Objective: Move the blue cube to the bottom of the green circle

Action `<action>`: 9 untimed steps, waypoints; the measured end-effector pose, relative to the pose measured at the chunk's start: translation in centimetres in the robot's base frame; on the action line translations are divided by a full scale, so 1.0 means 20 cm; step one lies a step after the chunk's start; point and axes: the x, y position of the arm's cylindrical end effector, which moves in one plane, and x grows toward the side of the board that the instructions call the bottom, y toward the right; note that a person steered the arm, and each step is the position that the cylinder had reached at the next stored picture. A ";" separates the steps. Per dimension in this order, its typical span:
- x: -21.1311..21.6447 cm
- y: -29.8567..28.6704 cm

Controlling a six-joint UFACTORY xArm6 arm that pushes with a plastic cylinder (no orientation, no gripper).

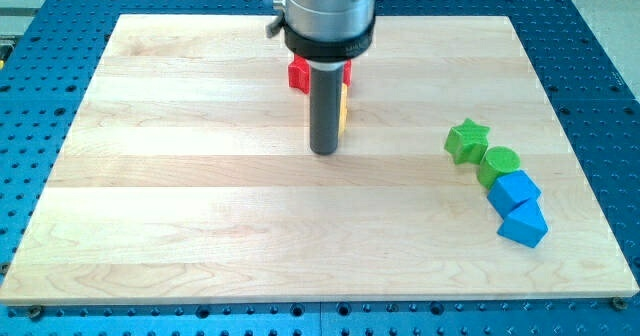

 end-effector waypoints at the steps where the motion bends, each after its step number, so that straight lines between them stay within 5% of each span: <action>1: -0.12 0.06; 2: -0.26 0.10; 4: -0.29 0.89; 6: 0.30 1.36; 9: 0.39 0.79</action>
